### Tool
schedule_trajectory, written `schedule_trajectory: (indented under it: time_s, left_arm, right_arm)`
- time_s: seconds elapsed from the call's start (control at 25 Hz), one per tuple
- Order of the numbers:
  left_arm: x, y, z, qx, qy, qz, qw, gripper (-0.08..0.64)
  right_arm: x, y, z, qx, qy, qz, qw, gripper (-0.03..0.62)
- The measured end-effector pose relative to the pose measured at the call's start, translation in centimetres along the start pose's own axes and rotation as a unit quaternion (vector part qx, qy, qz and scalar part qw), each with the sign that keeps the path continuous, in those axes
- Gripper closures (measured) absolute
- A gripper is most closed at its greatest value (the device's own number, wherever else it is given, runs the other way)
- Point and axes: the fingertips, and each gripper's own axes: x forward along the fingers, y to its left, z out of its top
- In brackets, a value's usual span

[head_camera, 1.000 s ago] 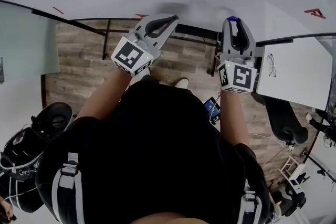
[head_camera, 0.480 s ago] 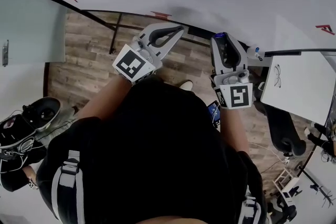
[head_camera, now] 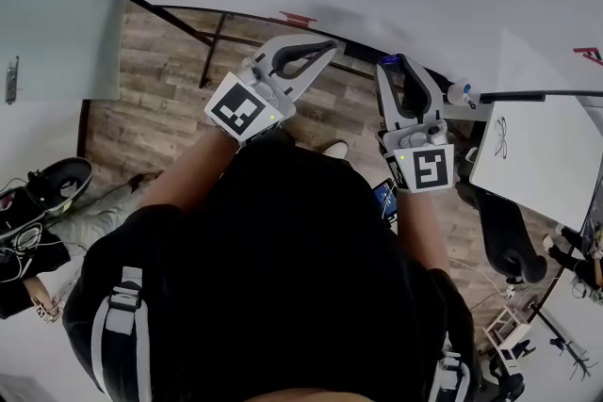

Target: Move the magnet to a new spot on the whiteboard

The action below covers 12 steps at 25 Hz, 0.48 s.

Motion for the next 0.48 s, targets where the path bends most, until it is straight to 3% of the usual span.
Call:
schedule_trajectory:
  time_s: [0.48]
  left_arm:
    - [-0.5,-1.5,0.7,0.009,-0.008,0.028,0.9995,0.555]
  right_arm:
    - [-1.4,0.3,0.4,0.002,-0.013,0.020,1.000,0.474]
